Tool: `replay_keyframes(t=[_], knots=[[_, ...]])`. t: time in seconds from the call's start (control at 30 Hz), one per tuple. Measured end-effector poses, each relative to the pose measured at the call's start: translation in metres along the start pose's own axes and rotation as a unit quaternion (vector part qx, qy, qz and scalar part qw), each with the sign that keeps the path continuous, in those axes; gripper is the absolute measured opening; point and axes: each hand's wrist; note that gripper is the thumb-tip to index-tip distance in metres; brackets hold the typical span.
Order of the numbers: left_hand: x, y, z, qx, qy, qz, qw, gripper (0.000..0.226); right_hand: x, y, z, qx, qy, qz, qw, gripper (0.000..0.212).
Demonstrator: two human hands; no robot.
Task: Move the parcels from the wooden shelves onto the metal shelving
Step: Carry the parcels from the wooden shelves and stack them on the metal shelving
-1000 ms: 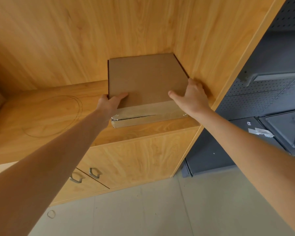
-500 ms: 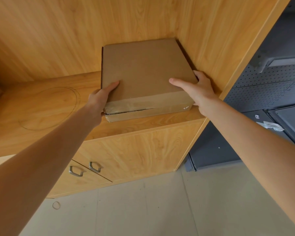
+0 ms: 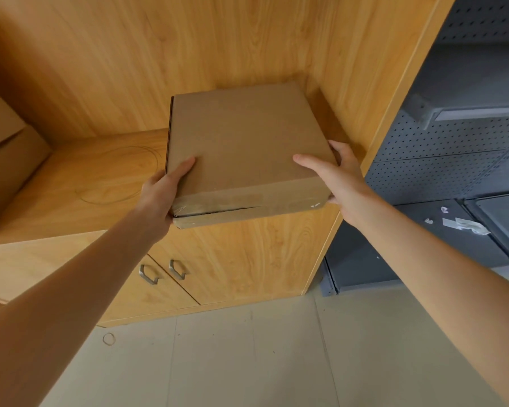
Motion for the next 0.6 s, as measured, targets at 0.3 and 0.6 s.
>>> replay_keyframes(t=[0.3, 0.6], knots=[[-0.080, 0.060, 0.002, -0.027, 0.017, 0.024, 0.999, 0.061, -0.036, 0.091, 0.015, 0.103, -0.071, 0.112, 0.986, 0.044], [-0.223, 0.145, -0.024, 0.013, -0.003, 0.048, 0.999, 0.066, -0.053, 0.257, 0.046, 0.122, -0.090, 0.151, 0.977, 0.054]])
Point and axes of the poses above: each hand's wrist, its own y-axis away from the middle knuckle, its own x-axis out of the palm, z = x × y, and after that the axes turned 15 degrees about -z, right-handed
